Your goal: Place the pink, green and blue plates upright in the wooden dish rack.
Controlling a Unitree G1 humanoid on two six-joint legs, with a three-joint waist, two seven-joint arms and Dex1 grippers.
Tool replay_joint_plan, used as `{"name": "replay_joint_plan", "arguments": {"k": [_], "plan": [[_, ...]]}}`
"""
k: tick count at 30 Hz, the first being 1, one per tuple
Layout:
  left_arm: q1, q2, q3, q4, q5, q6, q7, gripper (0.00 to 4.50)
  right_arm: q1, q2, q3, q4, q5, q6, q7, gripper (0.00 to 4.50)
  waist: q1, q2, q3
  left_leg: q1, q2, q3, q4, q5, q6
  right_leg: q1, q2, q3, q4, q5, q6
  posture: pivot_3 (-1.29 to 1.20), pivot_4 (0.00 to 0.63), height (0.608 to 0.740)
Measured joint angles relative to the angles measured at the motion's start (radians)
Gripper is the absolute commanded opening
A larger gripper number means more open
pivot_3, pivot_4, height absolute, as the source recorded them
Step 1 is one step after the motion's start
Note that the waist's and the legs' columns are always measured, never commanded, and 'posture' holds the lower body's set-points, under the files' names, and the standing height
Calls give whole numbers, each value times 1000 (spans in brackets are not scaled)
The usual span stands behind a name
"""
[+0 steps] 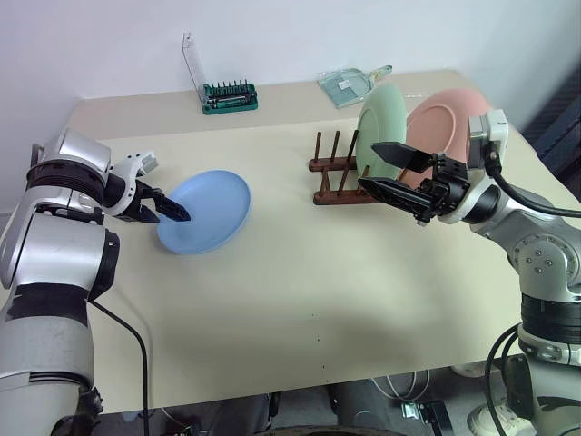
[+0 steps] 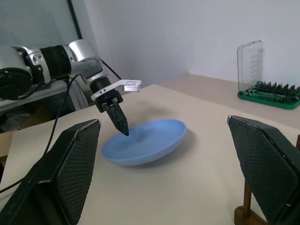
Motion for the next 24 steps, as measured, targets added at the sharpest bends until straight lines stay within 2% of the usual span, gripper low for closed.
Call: {"name": "replay_joint_plan", "arguments": {"k": [4, 8, 16, 24], "plan": [[-83, 1, 108, 19, -36, 0, 96, 4500, 2, -1, -1, 0, 0, -3, -1, 4431, 1, -4, 2, -5, 0, -1, 3, 0, 0, -4, 0, -1, 1, 0, 0, 0, 150, 740], [-149, 18, 120, 14, -33, 0, 97, 4500, 2, -1, 0, 0, -6, -8, -1, 4431, 0, -3, 1, -9, -1, 0, 4, 0, -1, -9, -1, -1, 1, 1, 0, 0, 150, 740], [-38, 80, 107, 30, 19, -49, 112, 4500, 2, 0, 0, 2, -21, -27, 2, 4431, -4, -3, 1, -10, 0, 2, 4, 1, -2, -12, 0, -1, 4, 2, -1, 0, 150, 740], [31, 82, 157, 33, 5, -31, 170, 4500, -1, 2, 3, 18, -27, -35, 7, 4431, 1, -4, 1, -10, 0, 1, 5, 1, -2, -11, -1, -1, 4, 3, -1, 0, 150, 740]]}}
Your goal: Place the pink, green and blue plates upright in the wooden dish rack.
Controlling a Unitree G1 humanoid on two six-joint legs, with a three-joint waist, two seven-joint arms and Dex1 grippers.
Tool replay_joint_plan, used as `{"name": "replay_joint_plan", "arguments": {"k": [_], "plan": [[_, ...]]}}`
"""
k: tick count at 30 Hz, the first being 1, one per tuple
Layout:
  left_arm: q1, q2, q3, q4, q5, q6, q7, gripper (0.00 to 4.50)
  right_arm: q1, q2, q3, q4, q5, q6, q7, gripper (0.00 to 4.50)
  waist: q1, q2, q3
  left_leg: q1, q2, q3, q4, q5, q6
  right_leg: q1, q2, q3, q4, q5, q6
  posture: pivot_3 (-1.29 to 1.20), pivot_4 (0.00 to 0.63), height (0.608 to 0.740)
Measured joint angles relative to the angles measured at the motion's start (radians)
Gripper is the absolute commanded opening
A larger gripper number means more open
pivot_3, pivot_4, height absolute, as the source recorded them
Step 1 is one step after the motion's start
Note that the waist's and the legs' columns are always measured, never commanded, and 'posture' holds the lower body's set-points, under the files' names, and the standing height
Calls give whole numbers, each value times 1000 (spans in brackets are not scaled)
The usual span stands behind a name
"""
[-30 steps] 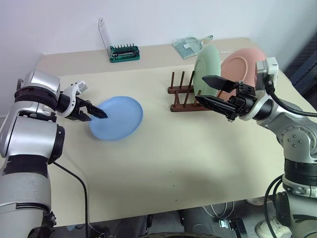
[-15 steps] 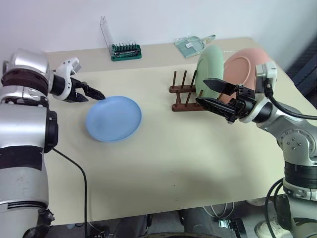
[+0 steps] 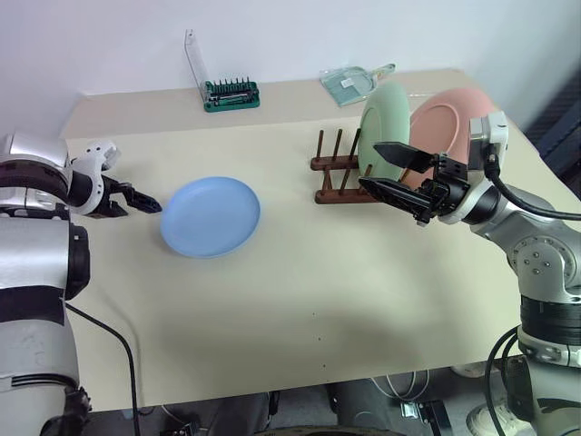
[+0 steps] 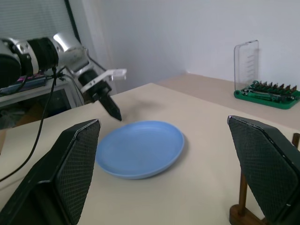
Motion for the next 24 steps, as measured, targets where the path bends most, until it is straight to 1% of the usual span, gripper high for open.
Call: {"name": "replay_joint_plan", "arguments": {"k": [2, 9, 12, 13, 14, 15, 16, 18, 19, 20, 24], "plan": [[33, -28, 30, 1, -20, 14, 31, 4500, -3, 1, 1, 5, -3, 0, 0, 4431, -1, 0, 0, -1, 0, 0, 0, 0, 0, -1, 0, 0, 0, 0, 0, 0, 150, 740], [34, -67, 111, -21, -64, 48, 117, 4500, -19, 0, 4, 5, -10, 1, 2, 4431, 4, 1, -1, 1, 0, 0, 0, 0, -1, 1, 0, 0, 1, 0, 0, 0, 150, 740], [40, -80, 135, -30, -75, 62, 142, 3669, -19, 0, 3, 5, -10, 2, -1, 4500, 5, 2, -2, 1, 0, 0, 1, 0, -1, 1, -1, 0, 1, 0, 0, 0, 150, 740], [43, -85, 138, -34, -75, 65, 151, 3208, -19, 0, 3, 5, -10, 2, -2, 4500, 5, 2, -2, 1, 0, 0, 1, 0, -1, 1, -1, 0, 1, 0, 0, 0, 150, 740], [47, -90, 141, -38, -75, 66, 160, 2634, -19, 0, 3, 5, -10, 2, -4, 4500, 5, 3, -3, 1, 0, 0, 1, 0, -1, 1, -1, 0, 1, 0, 0, 0, 150, 740], [49, -96, 148, -38, -76, 67, 170, 2229, -19, 0, 3, 5, -11, 2, -5, 4500, 5, 3, -3, 1, 0, 0, 1, 0, -1, 1, -1, 0, 1, 0, 0, 0, 150, 740], [49, -102, 149, -39, -79, 69, 177, 1638, -18, 0, 3, 5, -11, 2, -7, 4500, 6, 3, -3, 1, -1, 0, 1, 0, -1, 1, -1, 0, 1, 0, 0, 0, 150, 740], [49, -115, 150, -39, -84, 79, 181, 729, -17, 0, 3, 4, -11, 2, -9, 4500, 6, 3, -3, 1, -1, 0, 1, 0, -1, 1, -1, 0, 1, 0, 0, 0, 150, 740], [49, -120, 153, -38, -88, 84, 180, 111, -17, 0, 3, 4, -11, 2, -9, 4500, 5, 3, -3, 1, -1, 0, 1, 0, -1, 1, -1, 0, 1, 0, 0, 0, 150, 740], [46, -115, 166, -43, -96, 87, 177, 49, -17, 0, 3, 4, -11, 2, -10, 4500, 5, 4, -4, 1, -1, 0, 1, 0, -1, 1, -1, 0, 1, 0, 0, 0, 150, 740], [51, -127, 172, -43, -114, 102, 177, 49, -16, -1, 2, 4, -11, 2, -12, 4500, 5, 4, -4, 1, -1, 0, 1, 0, -1, 1, -1, 0, 1, 0, 0, 0, 150, 740]]}}
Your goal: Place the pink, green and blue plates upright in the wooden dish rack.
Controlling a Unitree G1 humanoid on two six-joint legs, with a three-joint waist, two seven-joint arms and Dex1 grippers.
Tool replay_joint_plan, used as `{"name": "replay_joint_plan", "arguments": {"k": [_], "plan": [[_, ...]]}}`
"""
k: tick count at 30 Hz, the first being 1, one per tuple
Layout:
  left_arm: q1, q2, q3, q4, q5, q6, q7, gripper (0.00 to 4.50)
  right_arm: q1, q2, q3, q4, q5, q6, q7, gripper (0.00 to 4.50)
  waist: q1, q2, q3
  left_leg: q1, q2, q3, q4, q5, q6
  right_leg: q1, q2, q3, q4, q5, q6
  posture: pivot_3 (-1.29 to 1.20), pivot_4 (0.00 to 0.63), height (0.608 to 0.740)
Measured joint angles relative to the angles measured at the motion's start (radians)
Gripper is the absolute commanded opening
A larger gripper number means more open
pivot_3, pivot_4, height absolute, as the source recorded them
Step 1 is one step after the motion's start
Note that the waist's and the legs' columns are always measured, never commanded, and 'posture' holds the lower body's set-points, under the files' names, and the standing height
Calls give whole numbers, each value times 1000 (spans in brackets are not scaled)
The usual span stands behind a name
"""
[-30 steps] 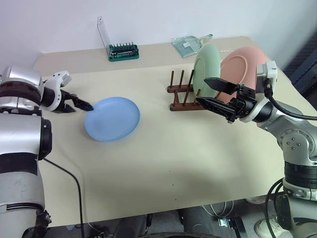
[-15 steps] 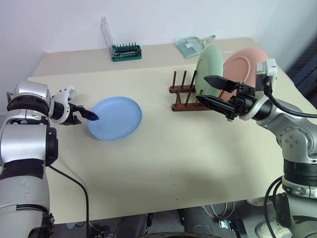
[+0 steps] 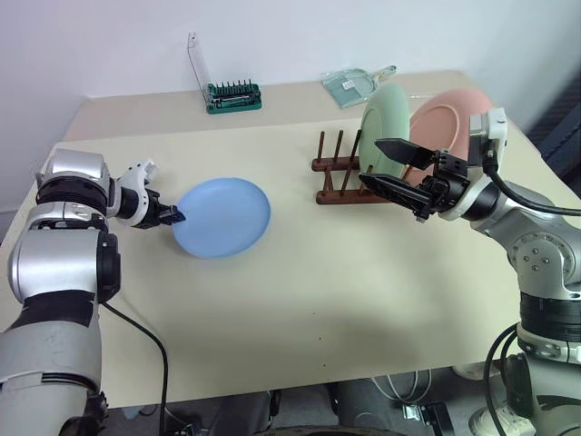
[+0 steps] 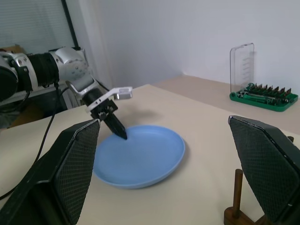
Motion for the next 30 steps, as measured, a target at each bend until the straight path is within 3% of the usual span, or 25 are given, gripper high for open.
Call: {"name": "replay_joint_plan", "arguments": {"k": [6, 12, 14, 16, 20, 23, 27, 30], "plan": [[0, 1, 88, 0, -61, 5, 62, 49, 5, -3, 0, -2, -9, -3, 5, 4500, -2, 0, 0, 0, 0, 0, 0, 0, 0, -1, 0, 0, 0, 0, 0, 0, 150, 740], [-16, 37, 370, -5, -242, -39, 262, 49, 6, -3, 4, -3, -44, -20, 3, 4500, -8, 0, 0, -2, 1, 0, 0, 0, -1, -3, 0, 0, 1, 0, 0, 0, 150, 740], [-23, 40, 456, -22, -304, -62, 312, 49, 3, -7, 38, -4, -106, -62, 2, 4500, -7, 0, 0, -1, 1, 0, 0, 0, -1, -3, 0, 0, 1, 0, 0, 0, 150, 740], [-23, 22, 560, -58, -384, -113, 354, 49, -21, -28, 138, 2, -281, -193, -8, 4500, -7, 0, 0, -1, 0, 2, 0, 0, -1, -5, -1, 0, 3, 0, 0, 0, 150, 740], [9, -90, 710, -218, -524, -236, 454, 49, -113, -10, 269, 7, -511, -407, -34, 4500, -6, -1, 0, -1, 0, 3, 1, 1, -2, -6, -3, 0, 8, 0, 0, 0, 150, 740], [85, -228, 784, -421, -610, -300, 556, 49, -202, 11, 311, 11, -674, -558, -112, 4500, -6, -1, 0, -1, 0, 4, 1, 1, -2, -7, -4, 0, 9, 0, 0, 0, 150, 740], [235, -459, 761, -772, -657, -351, 714, 49, -315, 9, 386, 53, -985, -792, -264, 4500, -6, -3, 0, -2, 0, 4, 1, 1, -2, -7, -3, -1, 9, 0, -1, 0, 150, 740], [277, -557, 727, -937, -668, -397, 806, 49, -348, -9, 442, 103, -1174, -912, -336, 4500, -5, -8, 0, -2, 0, 4, 1, 1, -2, -7, -3, 0, 7, 1, -1, 0, 150, 740]]}}
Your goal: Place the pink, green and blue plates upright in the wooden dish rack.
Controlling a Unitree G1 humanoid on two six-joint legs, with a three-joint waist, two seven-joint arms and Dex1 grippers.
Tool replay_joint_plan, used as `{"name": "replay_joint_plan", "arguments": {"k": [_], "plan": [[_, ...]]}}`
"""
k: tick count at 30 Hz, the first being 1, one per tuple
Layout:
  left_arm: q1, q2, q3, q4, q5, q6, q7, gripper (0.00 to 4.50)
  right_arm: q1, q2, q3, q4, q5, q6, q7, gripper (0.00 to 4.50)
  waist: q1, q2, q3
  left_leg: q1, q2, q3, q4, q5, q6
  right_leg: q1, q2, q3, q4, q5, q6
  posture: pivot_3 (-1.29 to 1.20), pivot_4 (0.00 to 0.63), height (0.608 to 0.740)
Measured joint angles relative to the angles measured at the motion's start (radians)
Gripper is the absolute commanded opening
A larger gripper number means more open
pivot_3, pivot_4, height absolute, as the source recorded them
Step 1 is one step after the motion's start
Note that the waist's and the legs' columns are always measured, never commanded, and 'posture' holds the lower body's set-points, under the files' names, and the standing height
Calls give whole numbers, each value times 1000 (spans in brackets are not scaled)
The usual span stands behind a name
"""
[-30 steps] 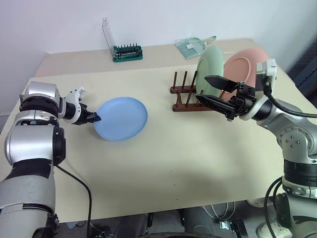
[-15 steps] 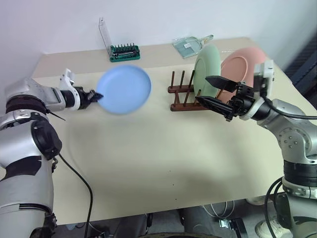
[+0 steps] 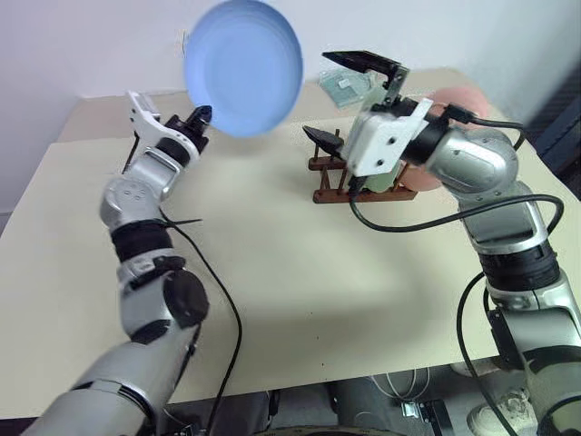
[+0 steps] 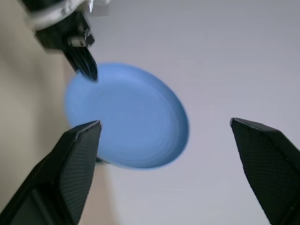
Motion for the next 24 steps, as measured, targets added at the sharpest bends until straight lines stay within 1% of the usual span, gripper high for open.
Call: {"name": "replay_joint_plan", "arguments": {"k": [4, 6, 8, 11, 16, 20, 24], "plan": [[18, -80, -49, -184, -34, -45, 75, 49, 6, 1, 42, 52, -156, -68, -67, 4500, 1, 0, 0, 1, 0, 1, 0, 0, 0, 0, 0, 0, -1, 0, 0, 0, 150, 740], [49, -128, -89, -253, -52, -51, 112, 49, 19, 7, 52, 54, -199, -83, -90, 4500, 2, 0, 0, 2, 0, 1, 0, 0, 0, 2, 0, 0, -1, 0, 0, 0, 150, 740], [78, -154, -110, -279, -65, -52, 142, 49, 30, 13, 61, 54, -222, -88, -96, 4500, 2, 0, 0, 2, 0, 1, 0, 0, 0, 2, 1, 0, -1, 1, -1, 0, 150, 740], [123, -175, -140, -335, -93, -49, 180, 49, 34, 16, 62, 83, -264, -88, -128, 4500, 0, -1, 0, 2, 1, 1, 0, 1, -1, 1, 1, 1, -1, 1, -1, 0, 150, 740], [154, -206, -185, -401, -149, -31, 224, 49, 30, 26, 78, 164, -327, -92, -168, 4500, 2, -1, 0, 2, 1, 1, 0, 1, -1, 2, 2, 1, -2, 1, -2, 0, 150, 740], [165, -223, -190, -420, -208, -19, 252, 49, 27, 39, 88, 207, -339, -110, -169, 4500, 1, -1, 0, 2, 1, 1, -1, 1, -1, 2, 2, 1, -2, 1, -2, 0, 150, 740], [186, -229, -220, -429, -253, -12, 275, 49, 10, 48, 105, 249, -356, -124, -177, 4500, 1, -1, 0, 3, 1, 1, -1, 1, -1, 2, 2, 1, -2, 1, -2, 0, 150, 740]]}}
